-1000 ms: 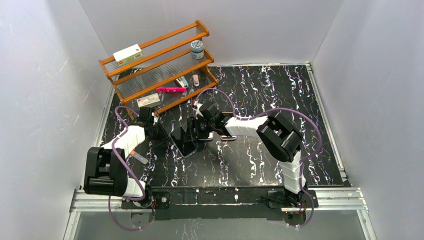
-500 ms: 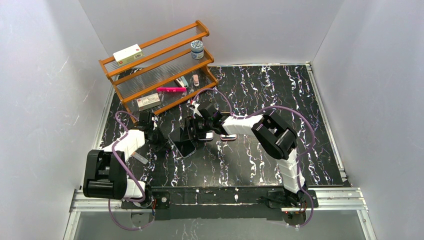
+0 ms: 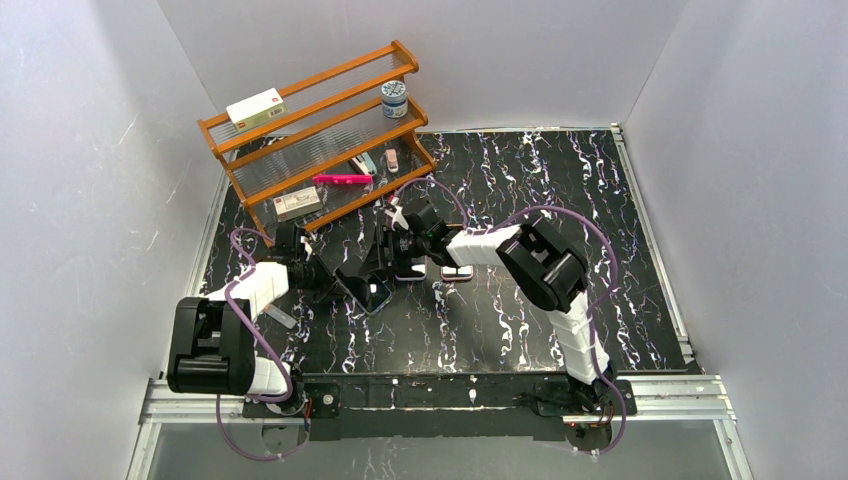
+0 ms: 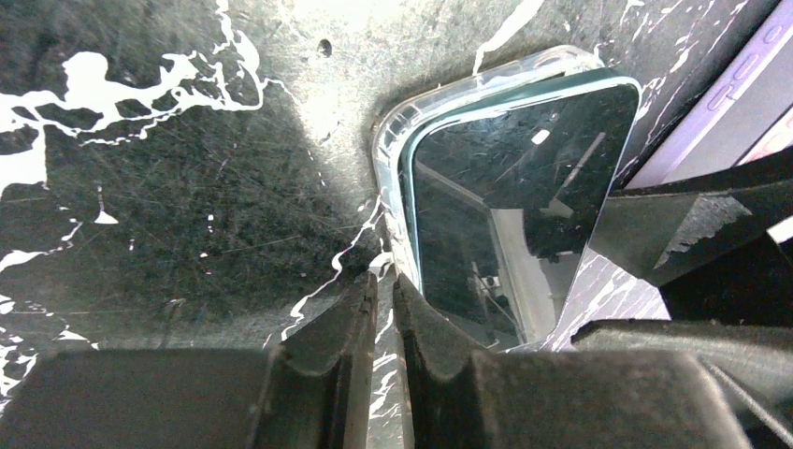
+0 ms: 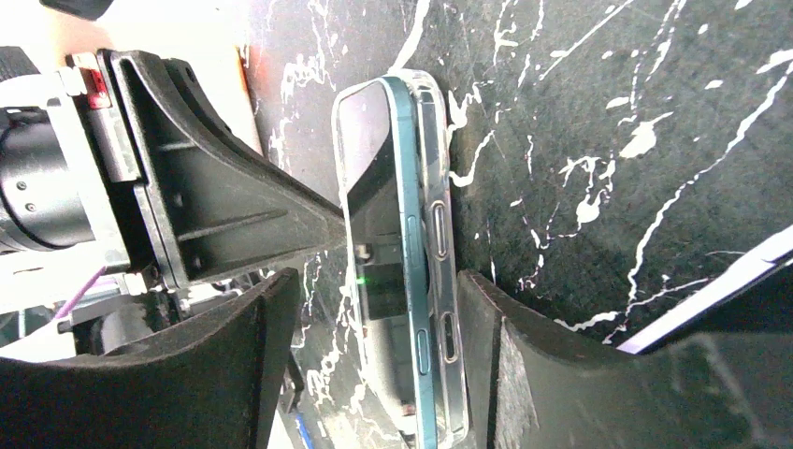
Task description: Put the phone into the phone case
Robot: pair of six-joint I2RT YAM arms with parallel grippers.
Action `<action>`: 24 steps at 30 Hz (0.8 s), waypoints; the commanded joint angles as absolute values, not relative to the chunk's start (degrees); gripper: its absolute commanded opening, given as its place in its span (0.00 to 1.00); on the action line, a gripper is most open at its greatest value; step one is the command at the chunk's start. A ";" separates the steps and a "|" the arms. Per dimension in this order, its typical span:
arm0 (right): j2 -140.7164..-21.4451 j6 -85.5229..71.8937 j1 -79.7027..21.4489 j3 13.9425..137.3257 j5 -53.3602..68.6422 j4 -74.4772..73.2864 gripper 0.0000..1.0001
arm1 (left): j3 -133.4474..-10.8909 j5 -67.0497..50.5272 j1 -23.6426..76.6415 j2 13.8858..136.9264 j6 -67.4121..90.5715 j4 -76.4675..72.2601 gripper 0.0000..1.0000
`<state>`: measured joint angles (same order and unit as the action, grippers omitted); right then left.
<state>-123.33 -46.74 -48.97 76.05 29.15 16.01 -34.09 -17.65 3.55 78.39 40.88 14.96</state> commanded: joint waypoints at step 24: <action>-122.82 -59.81 -48.61 69.26 40.36 34.29 0.23 | -32.07 -20.20 4.57 80.25 40.85 15.16 0.17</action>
<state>-124.16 -58.30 -48.38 69.38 37.43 30.06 -33.21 -20.78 4.08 78.89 41.50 12.88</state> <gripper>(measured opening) 0.322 0.156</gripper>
